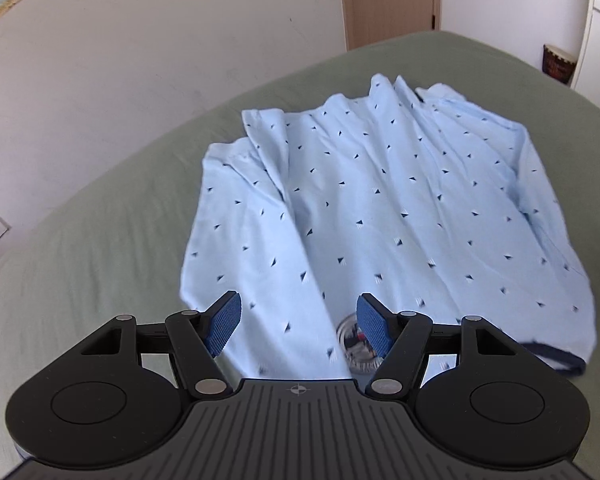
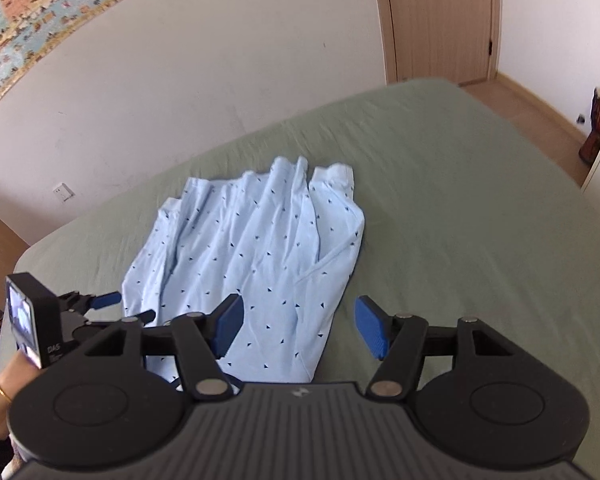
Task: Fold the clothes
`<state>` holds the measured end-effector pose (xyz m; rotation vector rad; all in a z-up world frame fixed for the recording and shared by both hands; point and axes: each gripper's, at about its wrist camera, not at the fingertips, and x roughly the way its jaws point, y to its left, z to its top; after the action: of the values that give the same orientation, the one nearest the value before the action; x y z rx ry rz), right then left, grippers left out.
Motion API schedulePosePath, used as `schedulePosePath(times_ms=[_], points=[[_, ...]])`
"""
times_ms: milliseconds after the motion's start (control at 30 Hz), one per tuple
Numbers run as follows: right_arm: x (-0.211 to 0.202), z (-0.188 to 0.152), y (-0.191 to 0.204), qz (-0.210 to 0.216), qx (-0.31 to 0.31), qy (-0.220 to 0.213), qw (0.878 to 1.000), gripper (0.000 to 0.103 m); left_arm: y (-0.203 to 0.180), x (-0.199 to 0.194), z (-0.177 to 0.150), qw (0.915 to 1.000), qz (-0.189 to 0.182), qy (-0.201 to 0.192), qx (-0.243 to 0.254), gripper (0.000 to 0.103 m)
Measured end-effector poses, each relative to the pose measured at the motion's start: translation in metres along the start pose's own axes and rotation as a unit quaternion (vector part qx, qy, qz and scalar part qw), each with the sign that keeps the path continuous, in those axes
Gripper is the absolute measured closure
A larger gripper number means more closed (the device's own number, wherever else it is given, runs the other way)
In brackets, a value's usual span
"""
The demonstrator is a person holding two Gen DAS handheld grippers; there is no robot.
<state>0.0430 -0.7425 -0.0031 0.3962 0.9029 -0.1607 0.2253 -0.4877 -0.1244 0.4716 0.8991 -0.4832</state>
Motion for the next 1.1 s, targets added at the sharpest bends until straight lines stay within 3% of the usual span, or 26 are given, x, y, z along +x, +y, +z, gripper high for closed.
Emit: schedulePosePath(times_ms=[67,200,333,467,567,633,767,867,933,1100], points=[[0.011,0.003,-0.003,-0.002,-0.004,0.011,1.000,0.038,0.001,0.012,0.003,0.9999,0.009,0.008,-0.003,0.043],[0.026,0.005,-0.007,0.003,-0.004,0.019,1.000,0.038,0.011,0.026,0.006,0.9995,0.001,0.030,-0.007,0.083],[0.039,0.004,-0.002,0.003,-0.015,0.025,1.000,0.038,0.024,0.020,0.005,0.9998,-0.003,0.019,-0.010,0.097],[0.043,0.000,0.006,0.016,-0.022,0.024,0.999,0.038,0.030,0.012,0.007,0.9998,-0.008,0.017,-0.008,0.097],[0.044,-0.004,0.009,0.026,-0.020,0.020,0.999,0.038,0.021,0.009,0.010,0.9997,-0.023,0.010,-0.003,0.091],[0.045,-0.007,0.010,0.028,-0.017,0.023,0.999,0.038,0.010,0.011,0.008,0.9999,-0.012,0.006,0.007,0.064],[0.048,-0.010,0.006,0.025,-0.015,0.030,0.999,0.038,-0.006,0.026,0.007,0.9997,0.000,0.013,0.018,0.060],[0.051,-0.010,0.001,0.021,-0.012,0.035,0.999,0.038,-0.007,0.037,0.008,0.9996,0.012,0.022,0.011,0.062],[0.054,-0.010,-0.003,0.019,-0.011,0.036,0.999,0.038,-0.003,0.041,0.009,0.9995,0.008,0.029,0.005,0.088],[0.067,-0.008,-0.004,0.021,-0.010,0.047,0.999,0.038,0.011,0.032,0.009,0.9997,-0.007,0.024,-0.004,0.097]])
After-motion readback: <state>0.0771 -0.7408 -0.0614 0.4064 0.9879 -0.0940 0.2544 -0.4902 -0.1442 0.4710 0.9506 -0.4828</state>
